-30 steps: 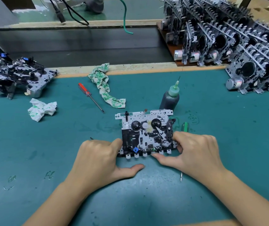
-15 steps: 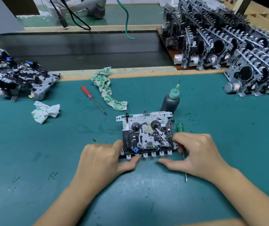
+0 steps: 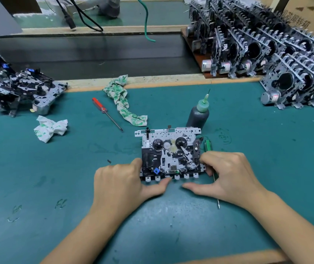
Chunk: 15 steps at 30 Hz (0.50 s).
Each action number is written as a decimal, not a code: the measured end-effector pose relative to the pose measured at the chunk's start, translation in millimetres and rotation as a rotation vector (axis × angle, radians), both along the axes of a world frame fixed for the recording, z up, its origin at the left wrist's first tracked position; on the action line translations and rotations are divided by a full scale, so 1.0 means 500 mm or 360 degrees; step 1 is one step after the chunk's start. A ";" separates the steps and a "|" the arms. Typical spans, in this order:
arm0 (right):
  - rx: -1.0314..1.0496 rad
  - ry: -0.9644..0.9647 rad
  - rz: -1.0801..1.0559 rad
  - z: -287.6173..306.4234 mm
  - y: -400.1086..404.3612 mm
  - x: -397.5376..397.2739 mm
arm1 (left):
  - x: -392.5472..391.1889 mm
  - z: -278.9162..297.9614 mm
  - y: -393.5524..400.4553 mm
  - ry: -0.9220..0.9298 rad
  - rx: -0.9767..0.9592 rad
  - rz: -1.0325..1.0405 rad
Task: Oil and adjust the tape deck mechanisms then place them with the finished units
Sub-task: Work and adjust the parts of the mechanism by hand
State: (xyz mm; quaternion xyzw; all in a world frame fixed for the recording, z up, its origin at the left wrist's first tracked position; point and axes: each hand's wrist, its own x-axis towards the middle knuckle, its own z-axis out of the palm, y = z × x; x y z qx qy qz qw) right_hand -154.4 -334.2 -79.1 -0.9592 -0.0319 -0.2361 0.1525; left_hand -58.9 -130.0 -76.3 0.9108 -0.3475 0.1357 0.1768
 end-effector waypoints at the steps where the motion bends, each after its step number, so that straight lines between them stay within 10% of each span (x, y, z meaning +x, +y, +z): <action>1: -0.0005 0.0011 0.0003 0.000 0.001 -0.001 | 0.003 0.000 0.002 0.0017 0.0001 -0.0013; 15: -0.0099 0.0005 -0.0182 0.004 0.009 -0.003 | 0.017 0.005 0.028 -0.0044 0.0186 -0.0499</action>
